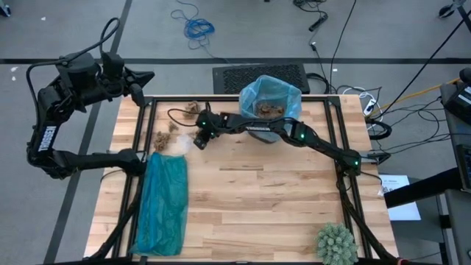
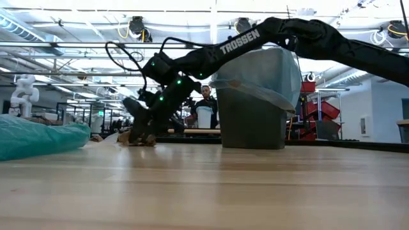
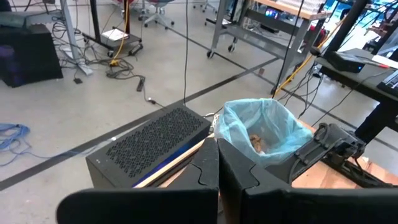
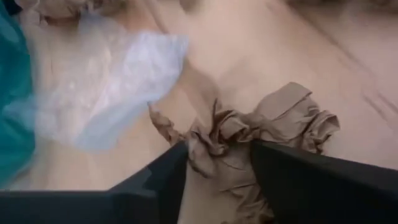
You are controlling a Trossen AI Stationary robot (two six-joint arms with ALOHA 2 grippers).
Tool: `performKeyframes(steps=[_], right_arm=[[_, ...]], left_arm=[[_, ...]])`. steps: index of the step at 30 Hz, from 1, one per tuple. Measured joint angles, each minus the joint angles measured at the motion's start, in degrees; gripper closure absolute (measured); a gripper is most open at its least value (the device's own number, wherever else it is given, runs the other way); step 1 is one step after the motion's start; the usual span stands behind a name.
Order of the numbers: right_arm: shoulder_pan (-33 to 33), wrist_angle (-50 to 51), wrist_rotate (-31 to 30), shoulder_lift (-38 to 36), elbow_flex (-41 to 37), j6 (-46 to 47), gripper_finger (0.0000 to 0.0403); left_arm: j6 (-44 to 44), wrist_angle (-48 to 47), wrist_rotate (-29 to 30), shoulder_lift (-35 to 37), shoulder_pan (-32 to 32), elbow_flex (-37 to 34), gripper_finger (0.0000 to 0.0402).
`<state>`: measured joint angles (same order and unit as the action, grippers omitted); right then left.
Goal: Place trash/remove bag and relplace
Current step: Put the brown napkin into the trash bin
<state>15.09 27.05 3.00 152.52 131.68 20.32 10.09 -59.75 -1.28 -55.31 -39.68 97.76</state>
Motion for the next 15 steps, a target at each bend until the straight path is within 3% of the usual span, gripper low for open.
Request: performKeyframes(steps=[5,11,15], right_arm=[[-0.60,5.63,6.37,-0.75,0.04,-1.57,0.0379],[-2.93,7.50,15.17,-4.82,0.02,-1.77,0.0400],[-3.67,6.57,15.44,-13.04,0.02,-3.12,0.0402]], left_arm=[[-0.02,0.06,0.00,0.00,0.00,0.00,0.0401],[-0.02,0.22,0.00,0.00,0.00,0.00,0.0401],[0.00,0.25,0.00,-0.02,0.00,0.00,0.0402]])
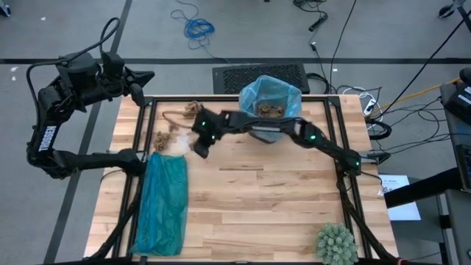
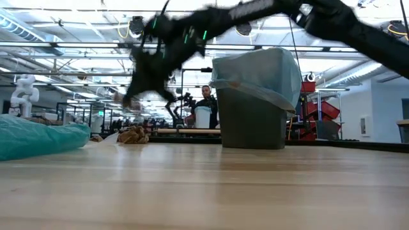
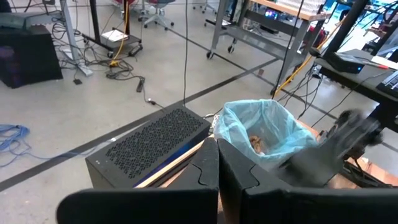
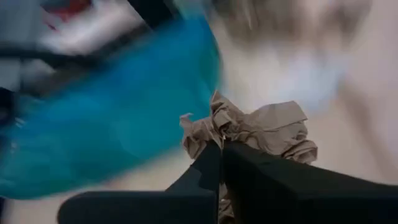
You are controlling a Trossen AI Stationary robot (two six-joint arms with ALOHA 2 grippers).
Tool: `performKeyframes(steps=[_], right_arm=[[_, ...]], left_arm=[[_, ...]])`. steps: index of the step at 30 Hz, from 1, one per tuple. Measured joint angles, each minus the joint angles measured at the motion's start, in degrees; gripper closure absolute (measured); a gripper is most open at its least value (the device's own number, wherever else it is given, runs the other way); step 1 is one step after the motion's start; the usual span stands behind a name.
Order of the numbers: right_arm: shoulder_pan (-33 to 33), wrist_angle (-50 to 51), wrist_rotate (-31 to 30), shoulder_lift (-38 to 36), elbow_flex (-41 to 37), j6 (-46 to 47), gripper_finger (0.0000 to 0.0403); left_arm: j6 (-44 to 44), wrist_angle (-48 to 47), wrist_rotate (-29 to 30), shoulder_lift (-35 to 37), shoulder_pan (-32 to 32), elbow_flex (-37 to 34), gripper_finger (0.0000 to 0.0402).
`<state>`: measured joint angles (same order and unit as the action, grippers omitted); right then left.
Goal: Place trash/remove bag and relplace
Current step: Put the brown napkin into the trash bin
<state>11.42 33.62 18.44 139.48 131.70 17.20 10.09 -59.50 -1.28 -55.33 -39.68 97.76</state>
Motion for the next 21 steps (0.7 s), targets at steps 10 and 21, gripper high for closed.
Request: performKeyframes(steps=[10,21], right_arm=[[2.78,5.11,-14.68,-22.02,0.04,-4.11,0.0403],[14.45,40.49,-33.64,-30.52,0.12,4.20,0.0403]], left_arm=[[0.02,-0.62,0.02,-1.00,0.00,0.00,0.0402],[2.70,-1.59,0.02,-4.37,0.00,0.00,0.0402]])
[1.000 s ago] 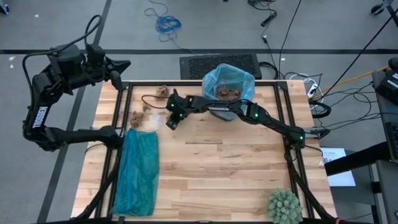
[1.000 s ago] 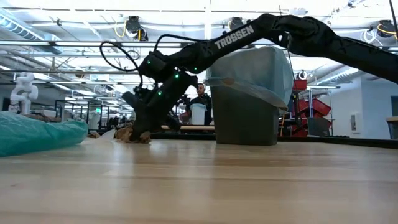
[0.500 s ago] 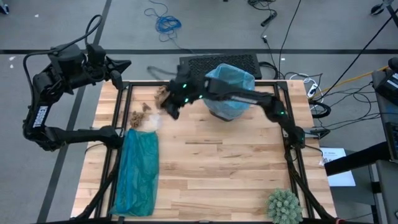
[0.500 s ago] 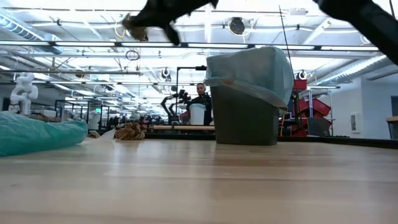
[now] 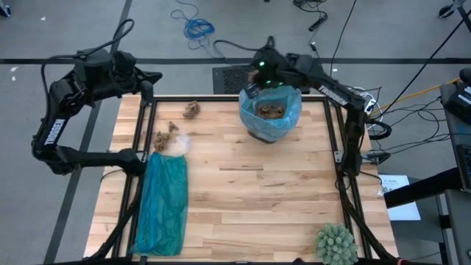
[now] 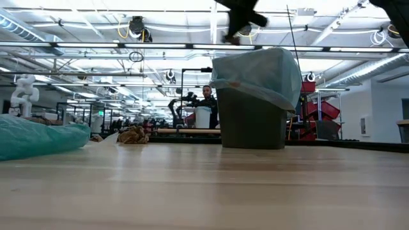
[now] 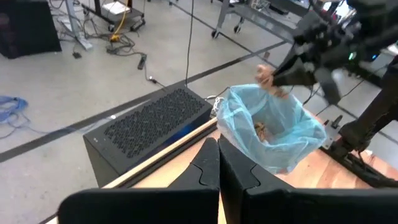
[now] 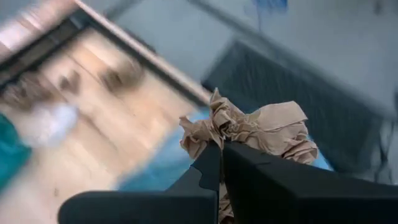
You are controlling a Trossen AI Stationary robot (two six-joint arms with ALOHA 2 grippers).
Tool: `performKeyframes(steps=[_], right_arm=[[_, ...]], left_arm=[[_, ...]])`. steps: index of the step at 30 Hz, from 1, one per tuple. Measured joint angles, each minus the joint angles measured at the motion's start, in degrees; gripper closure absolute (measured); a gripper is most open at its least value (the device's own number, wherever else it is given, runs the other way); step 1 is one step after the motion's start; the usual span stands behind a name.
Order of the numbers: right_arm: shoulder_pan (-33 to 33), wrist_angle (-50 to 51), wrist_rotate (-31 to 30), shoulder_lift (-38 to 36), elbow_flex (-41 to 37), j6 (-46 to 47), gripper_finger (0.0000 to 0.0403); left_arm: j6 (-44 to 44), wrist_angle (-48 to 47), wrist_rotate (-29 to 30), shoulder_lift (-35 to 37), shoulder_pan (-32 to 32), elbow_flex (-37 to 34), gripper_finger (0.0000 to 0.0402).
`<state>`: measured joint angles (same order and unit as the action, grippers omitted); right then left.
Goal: Place trash/remove bag and relplace
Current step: Put the brown napkin into the trash bin
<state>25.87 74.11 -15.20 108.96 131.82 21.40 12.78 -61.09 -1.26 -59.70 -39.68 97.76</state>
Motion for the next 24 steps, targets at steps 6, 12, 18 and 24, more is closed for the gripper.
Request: performKeyframes(steps=[6,12,18,24], right_arm=[[3.84,6.67,7.50,1.37,-3.40,4.90,0.0378],[3.19,4.95,9.59,0.97,-3.64,4.97,0.0281],[2.88,0.45,16.39,-0.42,-3.64,2.94,0.0180],[2.39,-5.61,21.17,-6.49,-3.63,2.33,0.0155]], left_arm=[[0.25,-4.74,0.00,-2.37,0.01,0.00,0.0402],[-0.05,-9.41,0.00,-4.36,0.02,-0.02,0.0402],[-1.64,-13.03,0.40,-7.36,0.01,-0.02,0.0401],[-9.57,-21.39,9.43,-13.42,0.00,-0.04,0.0385]])
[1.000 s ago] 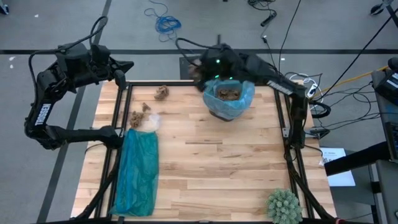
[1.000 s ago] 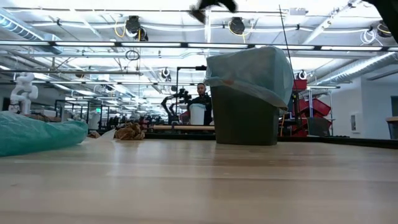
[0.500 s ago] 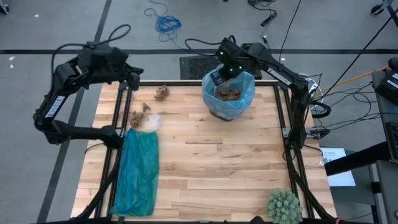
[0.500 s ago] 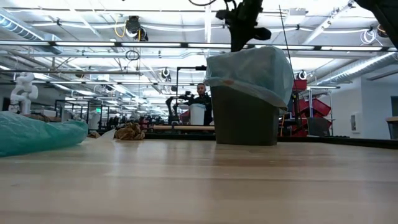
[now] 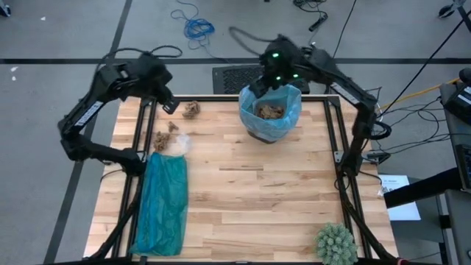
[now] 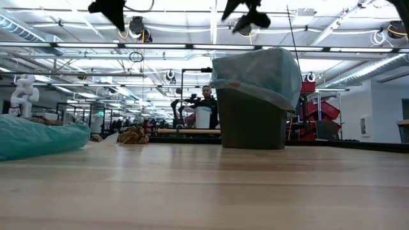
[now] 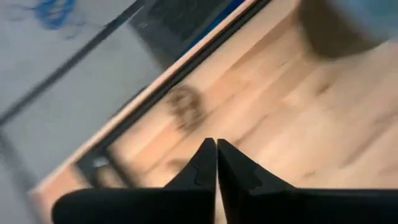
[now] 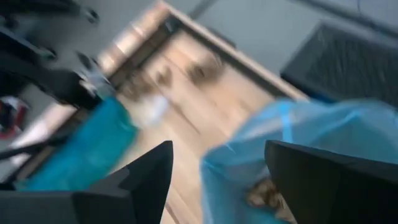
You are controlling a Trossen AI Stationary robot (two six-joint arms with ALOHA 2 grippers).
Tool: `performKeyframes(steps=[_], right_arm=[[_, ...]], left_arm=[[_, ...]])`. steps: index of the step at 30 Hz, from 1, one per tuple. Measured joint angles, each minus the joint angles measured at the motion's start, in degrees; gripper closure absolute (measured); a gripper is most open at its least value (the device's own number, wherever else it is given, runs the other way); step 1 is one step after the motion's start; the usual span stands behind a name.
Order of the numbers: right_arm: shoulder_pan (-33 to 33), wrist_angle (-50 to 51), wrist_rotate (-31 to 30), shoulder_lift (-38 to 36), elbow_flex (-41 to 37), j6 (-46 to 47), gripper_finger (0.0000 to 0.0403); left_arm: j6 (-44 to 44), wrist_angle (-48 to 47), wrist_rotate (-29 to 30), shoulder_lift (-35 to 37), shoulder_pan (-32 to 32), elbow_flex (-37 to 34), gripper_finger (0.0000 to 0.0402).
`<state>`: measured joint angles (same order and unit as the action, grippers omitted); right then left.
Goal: Place trash/remove bag and relplace
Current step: Put the brown napkin into the trash bin
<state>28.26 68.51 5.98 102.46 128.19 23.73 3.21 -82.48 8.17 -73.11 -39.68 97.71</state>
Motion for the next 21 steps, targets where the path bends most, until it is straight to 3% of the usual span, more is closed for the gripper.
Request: performKeyframes(steps=[13,21], right_arm=[[-2.53,-15.14,-3.13,-13.51,0.12,0.67,0.0158],[-3.46,-15.62,-3.18,-14.61,0.10,0.61,0.0158]], left_arm=[[-10.02,4.16,3.28,-18.29,-4.31,-0.72,0.0256],[-12.72,6.83,-0.71,-30.16,-9.02,-7.29,0.0239]])
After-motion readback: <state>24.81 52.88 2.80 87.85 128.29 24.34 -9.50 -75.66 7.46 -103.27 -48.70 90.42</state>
